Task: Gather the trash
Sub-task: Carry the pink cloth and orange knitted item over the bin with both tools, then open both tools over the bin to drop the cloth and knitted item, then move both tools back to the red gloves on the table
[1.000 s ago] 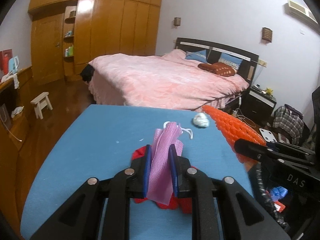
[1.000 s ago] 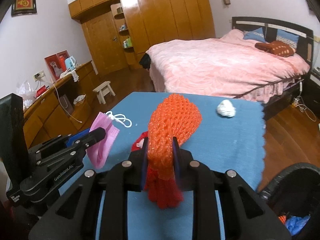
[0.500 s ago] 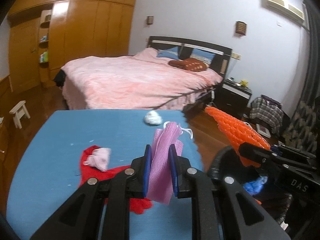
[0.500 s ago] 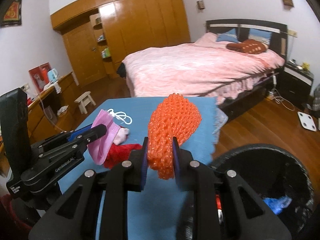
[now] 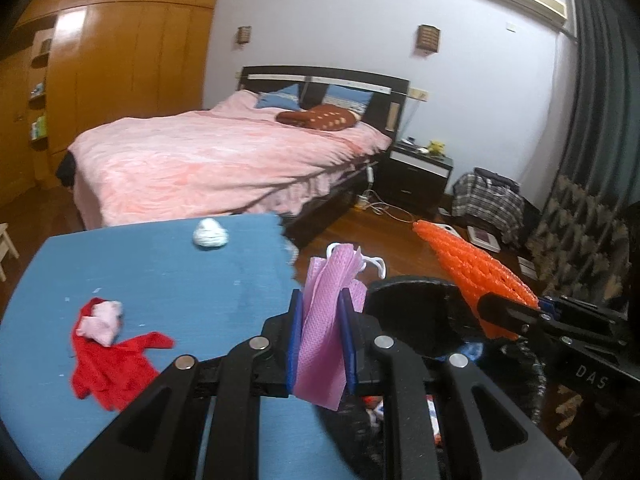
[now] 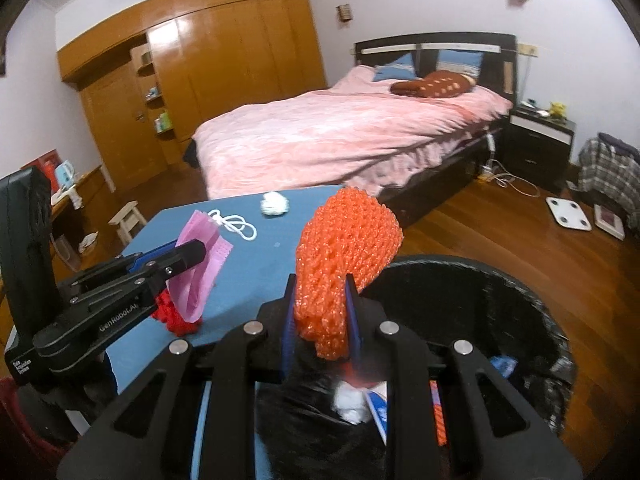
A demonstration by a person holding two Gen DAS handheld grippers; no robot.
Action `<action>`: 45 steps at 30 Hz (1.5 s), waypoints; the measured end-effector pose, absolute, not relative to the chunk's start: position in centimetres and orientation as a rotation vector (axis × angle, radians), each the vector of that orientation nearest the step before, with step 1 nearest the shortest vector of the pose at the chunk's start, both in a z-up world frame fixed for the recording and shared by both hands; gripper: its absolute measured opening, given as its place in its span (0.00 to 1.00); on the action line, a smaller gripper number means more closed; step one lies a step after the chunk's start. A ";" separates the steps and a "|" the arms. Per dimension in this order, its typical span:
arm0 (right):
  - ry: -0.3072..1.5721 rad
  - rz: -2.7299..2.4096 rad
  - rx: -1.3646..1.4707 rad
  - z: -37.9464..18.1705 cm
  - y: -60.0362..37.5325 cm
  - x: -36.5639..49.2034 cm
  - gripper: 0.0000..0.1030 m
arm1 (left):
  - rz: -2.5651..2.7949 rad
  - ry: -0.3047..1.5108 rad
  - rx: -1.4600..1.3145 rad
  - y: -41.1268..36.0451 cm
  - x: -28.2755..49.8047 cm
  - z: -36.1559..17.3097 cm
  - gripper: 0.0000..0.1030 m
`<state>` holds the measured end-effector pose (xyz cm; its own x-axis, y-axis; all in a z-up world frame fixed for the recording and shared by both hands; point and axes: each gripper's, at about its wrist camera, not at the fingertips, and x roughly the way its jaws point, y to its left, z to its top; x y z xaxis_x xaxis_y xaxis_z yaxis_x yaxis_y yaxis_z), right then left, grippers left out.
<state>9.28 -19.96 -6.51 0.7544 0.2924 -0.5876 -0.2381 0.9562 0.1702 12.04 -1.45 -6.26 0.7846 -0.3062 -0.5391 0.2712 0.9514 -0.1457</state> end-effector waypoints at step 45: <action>0.642 0.145 0.121 -9.4 -25.4 6.6 0.93 | -0.325 0.560 -0.018 -1.8 11.2 -5.3 0.91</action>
<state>6.62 -25.41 -9.42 0.7914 0.1717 -0.5866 -0.0972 0.9829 0.1566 11.18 -1.78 -5.27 0.7977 -0.3079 -0.5185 0.2983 0.9487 -0.1043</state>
